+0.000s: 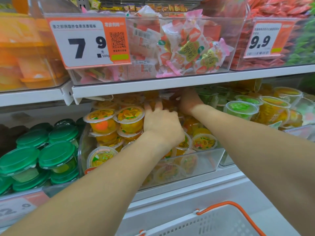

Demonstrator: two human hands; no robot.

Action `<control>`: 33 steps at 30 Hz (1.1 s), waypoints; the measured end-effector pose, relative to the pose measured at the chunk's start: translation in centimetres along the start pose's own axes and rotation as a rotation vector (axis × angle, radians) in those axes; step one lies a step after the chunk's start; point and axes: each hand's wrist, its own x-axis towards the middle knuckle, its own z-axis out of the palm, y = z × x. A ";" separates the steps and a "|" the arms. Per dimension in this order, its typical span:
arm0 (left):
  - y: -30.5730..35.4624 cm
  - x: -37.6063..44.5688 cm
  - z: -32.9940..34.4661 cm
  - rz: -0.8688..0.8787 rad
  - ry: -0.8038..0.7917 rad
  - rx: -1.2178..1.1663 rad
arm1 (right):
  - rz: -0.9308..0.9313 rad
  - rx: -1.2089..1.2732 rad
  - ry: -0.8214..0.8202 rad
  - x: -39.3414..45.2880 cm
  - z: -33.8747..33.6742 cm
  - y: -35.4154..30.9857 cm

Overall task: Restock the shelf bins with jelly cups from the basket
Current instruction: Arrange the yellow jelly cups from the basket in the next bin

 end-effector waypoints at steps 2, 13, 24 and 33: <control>0.2 0.0 0.0 -0.001 -0.006 0.019 | -0.034 -0.064 -0.077 -0.3 -0.4 0.0; 0.2 -0.3 -0.4 -0.004 -0.029 0.036 | -0.067 -0.370 -0.237 -2.3 -2.8 -0.1; 0.2 -0.4 -1.0 -0.016 -0.057 0.016 | -0.028 -0.410 -0.232 -2.8 -3.5 -1.7; 0.3 -0.9 -0.9 -0.026 -0.034 0.031 | 0.044 -0.359 -0.020 -2.2 -4.7 -1.1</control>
